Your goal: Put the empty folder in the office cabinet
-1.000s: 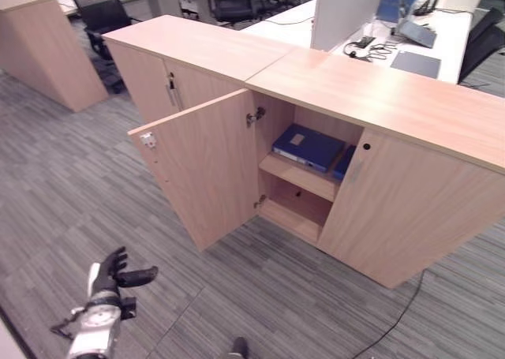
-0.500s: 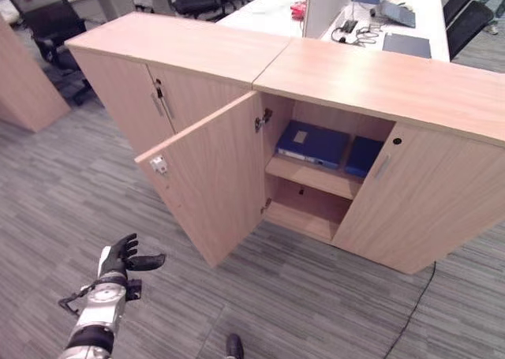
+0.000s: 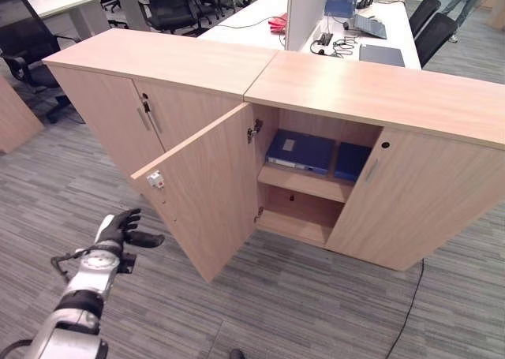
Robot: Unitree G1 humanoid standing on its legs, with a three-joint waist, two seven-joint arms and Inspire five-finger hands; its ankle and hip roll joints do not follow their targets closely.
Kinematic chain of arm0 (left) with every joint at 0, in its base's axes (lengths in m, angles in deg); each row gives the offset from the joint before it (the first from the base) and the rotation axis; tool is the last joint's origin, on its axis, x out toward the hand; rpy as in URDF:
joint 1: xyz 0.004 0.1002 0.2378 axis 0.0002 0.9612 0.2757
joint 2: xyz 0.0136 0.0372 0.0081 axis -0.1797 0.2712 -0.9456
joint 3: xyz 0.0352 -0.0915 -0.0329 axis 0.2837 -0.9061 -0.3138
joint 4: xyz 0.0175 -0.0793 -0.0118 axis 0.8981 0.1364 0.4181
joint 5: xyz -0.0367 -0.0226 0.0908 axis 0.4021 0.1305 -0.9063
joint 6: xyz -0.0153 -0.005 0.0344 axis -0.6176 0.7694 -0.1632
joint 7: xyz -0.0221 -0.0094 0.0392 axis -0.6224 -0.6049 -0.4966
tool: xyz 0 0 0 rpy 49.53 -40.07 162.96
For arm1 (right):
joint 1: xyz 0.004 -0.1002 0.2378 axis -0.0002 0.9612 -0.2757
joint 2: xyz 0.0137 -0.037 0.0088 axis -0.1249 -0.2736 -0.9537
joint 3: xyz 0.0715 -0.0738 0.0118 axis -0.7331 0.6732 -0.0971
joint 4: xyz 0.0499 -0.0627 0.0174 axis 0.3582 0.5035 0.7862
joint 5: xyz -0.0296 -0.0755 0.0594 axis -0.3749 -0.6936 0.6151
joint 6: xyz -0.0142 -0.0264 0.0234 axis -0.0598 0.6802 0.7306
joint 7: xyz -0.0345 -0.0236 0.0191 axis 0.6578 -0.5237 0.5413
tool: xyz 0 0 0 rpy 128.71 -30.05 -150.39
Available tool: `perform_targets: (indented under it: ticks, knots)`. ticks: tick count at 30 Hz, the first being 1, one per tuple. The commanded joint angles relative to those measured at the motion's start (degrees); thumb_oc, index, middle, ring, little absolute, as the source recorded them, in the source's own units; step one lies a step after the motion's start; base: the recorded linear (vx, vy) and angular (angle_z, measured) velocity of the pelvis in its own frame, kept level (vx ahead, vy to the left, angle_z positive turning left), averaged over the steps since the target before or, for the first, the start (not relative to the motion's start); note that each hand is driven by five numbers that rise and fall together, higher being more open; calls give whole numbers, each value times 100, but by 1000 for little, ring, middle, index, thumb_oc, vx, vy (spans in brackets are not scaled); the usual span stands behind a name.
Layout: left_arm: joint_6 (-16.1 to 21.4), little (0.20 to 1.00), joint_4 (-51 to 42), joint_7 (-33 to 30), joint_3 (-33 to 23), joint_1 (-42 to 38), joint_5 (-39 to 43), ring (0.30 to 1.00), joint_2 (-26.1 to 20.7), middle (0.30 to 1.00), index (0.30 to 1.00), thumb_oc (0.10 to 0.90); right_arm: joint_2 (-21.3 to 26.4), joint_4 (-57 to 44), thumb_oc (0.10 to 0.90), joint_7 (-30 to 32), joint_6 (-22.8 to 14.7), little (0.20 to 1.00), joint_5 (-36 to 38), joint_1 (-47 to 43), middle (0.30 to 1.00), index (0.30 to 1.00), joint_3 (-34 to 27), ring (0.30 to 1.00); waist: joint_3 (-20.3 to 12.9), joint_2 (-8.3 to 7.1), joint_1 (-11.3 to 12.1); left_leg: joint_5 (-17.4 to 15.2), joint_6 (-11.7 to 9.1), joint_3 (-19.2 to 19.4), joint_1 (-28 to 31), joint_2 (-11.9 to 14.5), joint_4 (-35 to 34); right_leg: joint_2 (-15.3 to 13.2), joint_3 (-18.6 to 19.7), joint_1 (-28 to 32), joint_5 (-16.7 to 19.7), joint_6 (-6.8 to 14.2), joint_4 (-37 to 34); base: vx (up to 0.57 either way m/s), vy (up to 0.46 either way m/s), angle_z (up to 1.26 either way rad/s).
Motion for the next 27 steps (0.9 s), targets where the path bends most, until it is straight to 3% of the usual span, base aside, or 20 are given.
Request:
perform_targets:
  ticks: [1, 9, 17, 20, 21, 25, 27]
  knots:
    - [596, 900, -696, 54, -219, -785, -131, 900, -9, 900, 900, 800, -143, 76, 800, -129, -136, 900, 170, -197, 900, 900, -48, 900, -247, 376, 65, -786, -150, -290, 44, 31, 4, 151, -434, 172, 366, 168, -105, 3, -8, -7]
    - [808, 900, -2006, 630, 324, -631, -240, 900, -27, 900, 900, 800, -238, 117, 800, -245, -198, 900, 210, -103, 900, 900, -117, 900, -314, 298, 9, -817, -143, -255, 51, 16, 4, 165, -507, 193, 561, 168, -122, 1, -4, 5]
    - [926, 900, -1968, 597, 838, -1201, -449, 900, 357, 900, 900, 800, -324, 142, 800, -300, -241, 900, 222, -213, 900, 900, 41, 900, -358, 249, -44, -837, -120, -283, 59, -25, 4, 163, -603, 218, 538, 168, -104, -2, -3, 1]
    - [1003, 900, -2834, 811, 948, -1040, -413, 900, 425, 900, 900, 800, -353, 176, 800, -310, -259, 900, 245, -312, 900, 900, 30, 900, -359, 263, -4, -859, -110, -322, 62, -36, 4, 163, -663, 239, 478, 168, -98, -7, -8, 3]
    - [1038, 900, -3543, 1152, 1131, -816, -238, 900, 503, 900, 900, 800, -395, 263, 800, -328, -259, 900, 205, -411, 900, 900, 55, 900, -344, 260, 29, -854, -120, -341, 54, -29, 4, 172, -696, 223, 458, 168, -75, -28, -32, 14]
    - [977, 900, -4196, 1645, 1611, -614, 140, 900, 805, 900, 900, 800, -460, 476, 800, -394, -214, 900, 70, -528, 900, 900, 186, 900, -361, 259, 74, -851, -124, -400, 55, -16, 4, 178, -688, 244, 465, 168, -76, -21, -41, 6]
    - [854, 900, -4511, 1994, 2230, -586, 454, 900, 1362, 900, 900, 800, -508, 558, 800, -416, -199, 900, 0, -716, 900, 900, 382, 900, -367, 253, 86, -850, -120, -455, 64, -21, 4, 175, -667, 285, 458, 168, -61, -20, -70, 2]
